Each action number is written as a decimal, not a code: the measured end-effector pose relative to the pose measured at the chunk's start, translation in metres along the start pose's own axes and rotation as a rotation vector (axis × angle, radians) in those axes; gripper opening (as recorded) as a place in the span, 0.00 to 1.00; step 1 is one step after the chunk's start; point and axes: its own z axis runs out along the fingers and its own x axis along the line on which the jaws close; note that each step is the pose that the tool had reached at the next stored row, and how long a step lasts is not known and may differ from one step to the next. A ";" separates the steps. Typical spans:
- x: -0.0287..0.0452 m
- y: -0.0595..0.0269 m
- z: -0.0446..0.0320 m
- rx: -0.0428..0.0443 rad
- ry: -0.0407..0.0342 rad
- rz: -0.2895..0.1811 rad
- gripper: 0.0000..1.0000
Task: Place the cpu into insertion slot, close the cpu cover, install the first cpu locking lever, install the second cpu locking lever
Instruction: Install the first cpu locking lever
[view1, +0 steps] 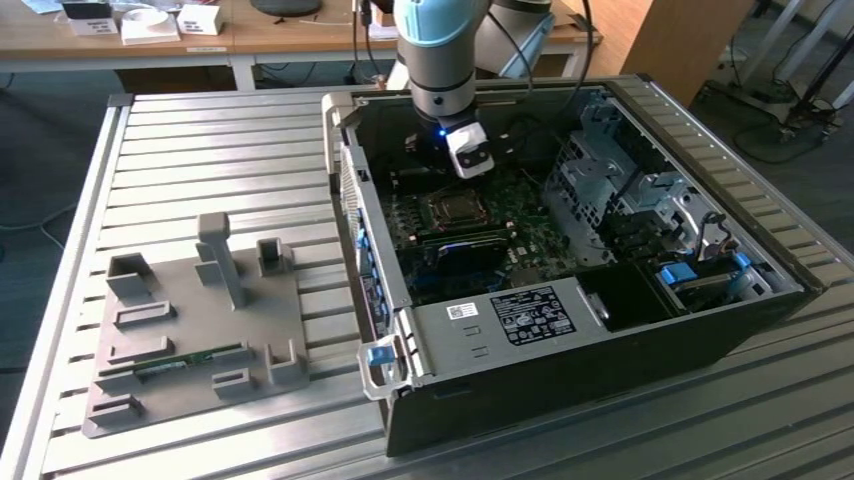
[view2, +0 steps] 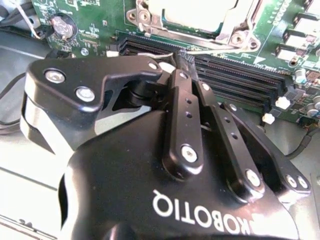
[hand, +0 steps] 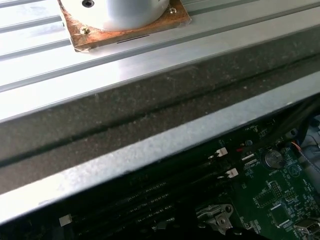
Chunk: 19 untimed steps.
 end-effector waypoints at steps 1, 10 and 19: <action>-0.0005 0.0002 0.0002 -0.0001 0.0001 0.000 0.11; -0.0015 0.0026 0.0014 0.0001 0.0000 0.000 0.11; -0.0007 0.0023 0.0055 0.0000 0.0000 0.000 0.11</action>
